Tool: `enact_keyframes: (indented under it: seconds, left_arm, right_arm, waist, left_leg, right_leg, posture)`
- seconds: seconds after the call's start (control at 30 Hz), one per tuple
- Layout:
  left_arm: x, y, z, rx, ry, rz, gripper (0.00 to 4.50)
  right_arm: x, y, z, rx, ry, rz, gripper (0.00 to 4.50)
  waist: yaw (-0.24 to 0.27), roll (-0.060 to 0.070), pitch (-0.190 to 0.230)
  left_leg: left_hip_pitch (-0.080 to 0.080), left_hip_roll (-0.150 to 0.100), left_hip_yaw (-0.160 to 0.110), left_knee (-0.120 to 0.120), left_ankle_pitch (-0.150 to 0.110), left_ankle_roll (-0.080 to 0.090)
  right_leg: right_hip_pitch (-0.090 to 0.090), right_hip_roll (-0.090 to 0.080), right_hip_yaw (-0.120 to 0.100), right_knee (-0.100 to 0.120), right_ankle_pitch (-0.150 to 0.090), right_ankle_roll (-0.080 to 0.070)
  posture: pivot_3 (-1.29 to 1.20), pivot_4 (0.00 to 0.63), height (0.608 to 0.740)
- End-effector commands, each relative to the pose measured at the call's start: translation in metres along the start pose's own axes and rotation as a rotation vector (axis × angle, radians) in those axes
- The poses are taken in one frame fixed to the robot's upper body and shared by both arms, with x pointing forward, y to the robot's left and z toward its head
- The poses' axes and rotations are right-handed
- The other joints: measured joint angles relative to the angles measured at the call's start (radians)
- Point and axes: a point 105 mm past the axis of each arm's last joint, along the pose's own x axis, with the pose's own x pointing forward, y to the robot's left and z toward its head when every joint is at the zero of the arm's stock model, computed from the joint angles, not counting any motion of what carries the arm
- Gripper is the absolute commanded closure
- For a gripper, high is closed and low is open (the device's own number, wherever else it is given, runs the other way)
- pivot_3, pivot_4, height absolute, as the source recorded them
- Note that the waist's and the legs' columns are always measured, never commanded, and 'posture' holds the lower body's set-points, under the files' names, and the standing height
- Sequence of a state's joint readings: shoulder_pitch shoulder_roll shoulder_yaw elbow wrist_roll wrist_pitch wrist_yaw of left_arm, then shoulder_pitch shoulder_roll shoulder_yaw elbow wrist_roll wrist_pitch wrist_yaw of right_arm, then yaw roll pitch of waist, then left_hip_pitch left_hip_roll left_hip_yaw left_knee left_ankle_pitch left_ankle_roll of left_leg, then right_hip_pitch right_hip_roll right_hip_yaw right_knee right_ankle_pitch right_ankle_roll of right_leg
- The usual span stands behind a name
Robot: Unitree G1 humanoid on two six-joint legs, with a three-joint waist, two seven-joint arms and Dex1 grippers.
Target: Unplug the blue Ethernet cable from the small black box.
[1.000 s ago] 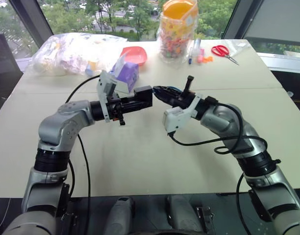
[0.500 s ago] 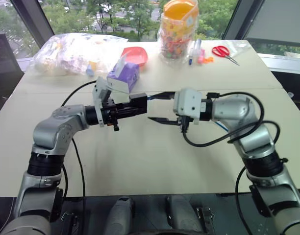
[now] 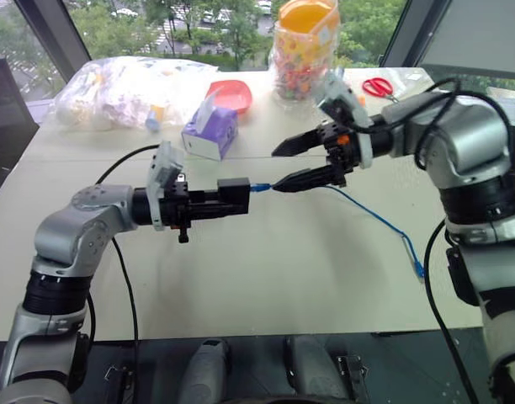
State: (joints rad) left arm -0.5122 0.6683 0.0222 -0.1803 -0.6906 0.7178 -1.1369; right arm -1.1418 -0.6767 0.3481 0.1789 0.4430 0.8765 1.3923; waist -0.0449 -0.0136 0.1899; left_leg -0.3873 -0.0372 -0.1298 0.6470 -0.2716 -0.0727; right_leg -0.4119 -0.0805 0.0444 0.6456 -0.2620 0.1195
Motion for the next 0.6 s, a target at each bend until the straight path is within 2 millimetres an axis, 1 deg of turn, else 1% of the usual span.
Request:
enact_keyframes:
  seconds: [0.03,0.13,0.27,0.37,0.43,0.47,0.5,0.53,0.57,0.6]
  left_arm:
    - [-0.0026,-0.0049,0.0185,0.057,-0.042,-0.007,4.01]
    - [-0.0032,-0.004,0.0221,0.056,-0.06,0.008,4.01]
    - [-0.0051,-0.0055,0.0221,0.054,-0.058,0.016,4.01]
    - [-0.0069,-0.0055,0.0193,0.052,-0.046,0.031,4.01]
    - [-0.0076,-0.0055,0.0185,0.052,-0.041,0.036,4.01]
    - [-0.0078,-0.0055,0.0183,0.052,-0.04,0.036,4.01]
    - [-0.0079,-0.0055,0.0181,0.052,-0.039,0.037,4.01]
    - [-0.0079,-0.0055,0.0178,0.052,-0.037,0.038,4.01]
    - [-0.0079,-0.0056,0.0172,0.053,-0.033,0.036,4.01]
    - [-0.0077,-0.0056,0.0165,0.054,-0.029,0.036,4.01]
  right_arm:
    - [0.003,0.0002,0.014,-0.062,0.006,0.044,0.03]
    - [0.0053,-0.0009,0.015,-0.069,0.011,0.065,0.03]
    - [0.0058,-0.0011,0.0169,-0.065,0.003,0.086,0.03]
    - [0.0058,-0.0005,0.0191,-0.059,-0.009,0.098,0.83]
    - [0.006,-0.0001,0.0198,-0.055,-0.014,0.102,1.82]
    - [0.0064,0.0003,0.0205,-0.051,-0.018,0.104,2.45]
    - [0.0066,0.0006,0.021,-0.049,-0.021,0.106,2.87]
    - [0.0071,0.0011,0.0217,-0.047,-0.023,0.107,3.51]
    - [0.008,0.0018,0.0225,-0.044,-0.024,0.108,3.91]
    - [0.0088,0.0028,0.0229,-0.044,-0.023,0.111,3.91]
  waist:
    - [0.0,0.0,0.0]
    - [0.001,0.0,0.0]
    - [0.001,0.0,0.0]
    - [0.001,0.0,0.0]
    - [0.0,0.0,0.0]
    - [0.0,0.0,0.0]
    - [0.0,0.0,0.0]
    - [0.0,0.0,0.0]
    - [0.0,0.0,0.0]
    - [0.0,0.0,0.0]
  left_leg:
    - [-0.001,0.0,0.0,0.0,0.0,0.0]
    - [-0.002,0.0,0.0,0.0,0.0,0.0]
    - [-0.003,0.0,0.0,0.0,0.0,0.0]
    - [-0.003,0.0,0.0,0.0,0.0,0.0]
    - [-0.003,0.0,0.0,0.0,0.0,0.0]
    - [-0.003,0.0,0.0,0.0,0.0,0.0]
    - [-0.003,0.0,0.0,0.0,0.0,0.0]
    - [-0.003,0.0,0.0,0.0,0.0,0.0]
    - [-0.003,0.0,0.0,0.0,0.0,0.0]
    - [-0.003,0.0,0.0,0.0,0.0,0.0]
  right_leg:
    - [-0.001,0.0,0.0,0.0,0.0,0.0]
    - [-0.002,0.0,0.0,0.0,0.0,0.0]
    - [-0.003,0.0,0.0,0.0,0.0,0.0]
    - [-0.003,0.0,0.0,0.0,0.0,0.0]
    - [-0.003,0.0,0.0,0.0,0.0,0.0]
    - [-0.003,0.0,0.0,0.0,0.0,0.0]
    - [-0.003,0.0,0.0,0.0,0.0,0.0]
    - [-0.003,0.0,0.0,0.0,0.0,0.0]
    - [-0.003,0.0,0.0,0.001,0.0,0.0]
    - [-0.003,0.0,0.0,0.001,0.0,0.0]
  posture:
    - [0.0,0.15,0.74]
    - [0.0,0.15,0.74]
    - [0.0,0.15,0.74]
    - [0.0,0.15,0.74]
    - [0.0,0.15,0.74]
    - [0.0,0.15,0.74]
    - [0.0,0.15,0.74]
    - [0.0,0.15,0.74]
    - [0.0,0.15,0.74]
    - [0.0,0.15,0.74]
